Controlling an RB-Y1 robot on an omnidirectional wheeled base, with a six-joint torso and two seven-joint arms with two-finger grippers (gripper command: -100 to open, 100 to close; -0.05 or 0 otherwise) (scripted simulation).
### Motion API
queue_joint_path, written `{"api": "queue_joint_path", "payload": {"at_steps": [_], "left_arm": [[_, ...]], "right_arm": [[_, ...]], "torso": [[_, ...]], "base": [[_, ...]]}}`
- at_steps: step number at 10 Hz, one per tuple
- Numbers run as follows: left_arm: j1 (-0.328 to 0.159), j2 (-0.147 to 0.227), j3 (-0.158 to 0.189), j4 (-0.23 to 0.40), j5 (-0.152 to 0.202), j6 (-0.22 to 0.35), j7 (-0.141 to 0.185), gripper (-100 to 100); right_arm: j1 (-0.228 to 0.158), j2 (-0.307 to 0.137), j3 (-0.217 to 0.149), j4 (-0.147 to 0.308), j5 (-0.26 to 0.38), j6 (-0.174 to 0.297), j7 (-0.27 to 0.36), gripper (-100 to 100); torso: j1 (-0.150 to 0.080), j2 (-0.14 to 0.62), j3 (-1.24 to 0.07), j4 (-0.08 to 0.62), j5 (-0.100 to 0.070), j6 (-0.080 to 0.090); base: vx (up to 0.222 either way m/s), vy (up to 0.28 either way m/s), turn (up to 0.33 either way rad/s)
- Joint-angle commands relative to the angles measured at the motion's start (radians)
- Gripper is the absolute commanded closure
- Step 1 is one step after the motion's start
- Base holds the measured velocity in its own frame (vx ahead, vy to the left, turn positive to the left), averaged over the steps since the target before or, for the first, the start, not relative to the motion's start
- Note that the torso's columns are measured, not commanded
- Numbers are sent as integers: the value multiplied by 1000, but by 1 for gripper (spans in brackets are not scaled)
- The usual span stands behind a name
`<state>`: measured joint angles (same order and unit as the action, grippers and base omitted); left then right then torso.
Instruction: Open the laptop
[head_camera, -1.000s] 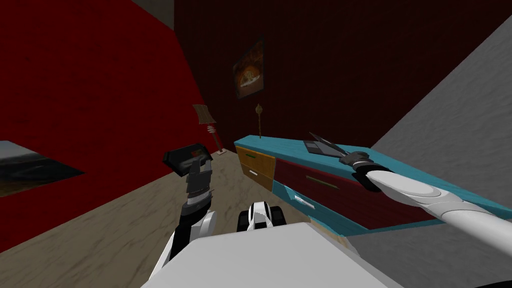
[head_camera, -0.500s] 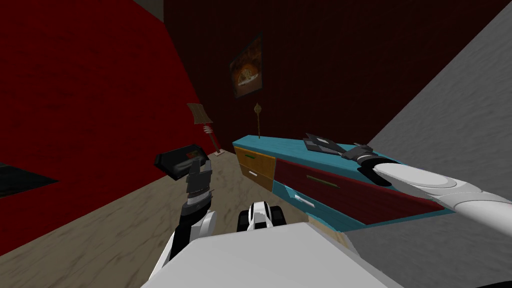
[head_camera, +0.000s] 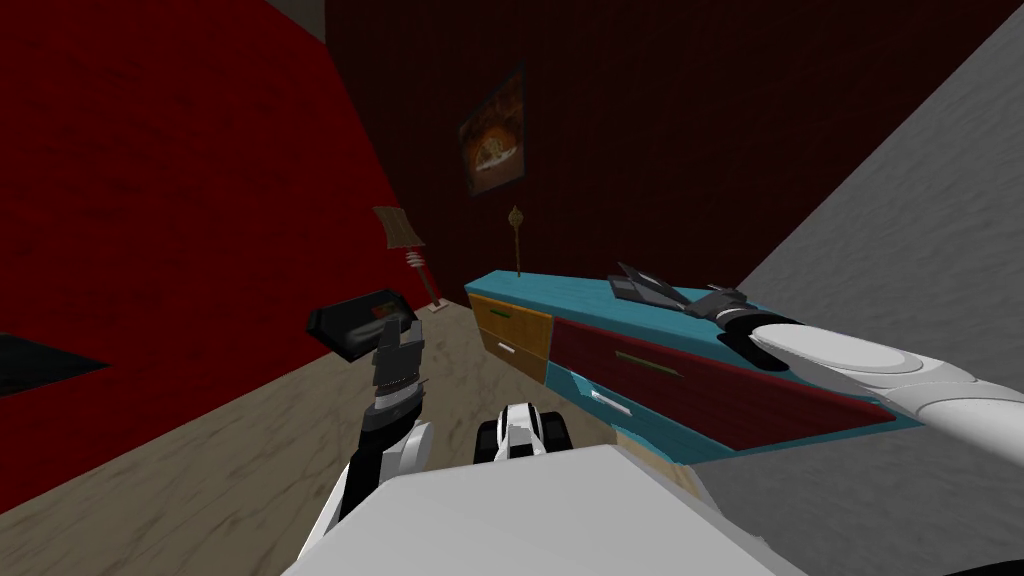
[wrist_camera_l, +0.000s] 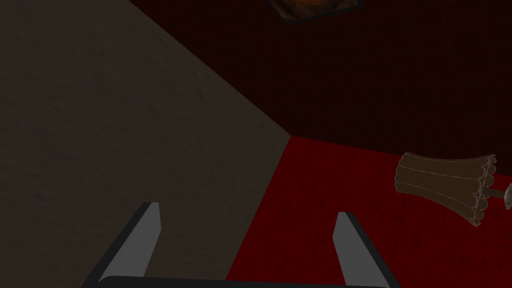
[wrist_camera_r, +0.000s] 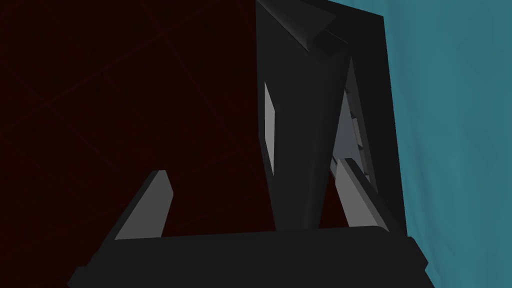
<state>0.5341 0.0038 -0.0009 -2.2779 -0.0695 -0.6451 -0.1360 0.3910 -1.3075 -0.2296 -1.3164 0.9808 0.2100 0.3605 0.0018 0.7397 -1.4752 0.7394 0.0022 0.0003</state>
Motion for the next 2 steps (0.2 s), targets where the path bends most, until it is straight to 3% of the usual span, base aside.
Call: {"api": "queue_joint_path", "payload": {"at_steps": [1, 2], "left_arm": [[0, 0, 0, 0, 0, 0, 0, 0], [0, 0, 0, 0, 0, 0, 0, 0]], "right_arm": [[1, 1, 1, 0, 0, -1, 0, 0], [2, 2, 2, 0, 0, -1, 0, 0]], "torso": [[1, -1, 0, 0, 0, 0], [1, -1, 0, 0, 0, 0]], "base": [[0, 0, 0], [0, 0, 0]]}}
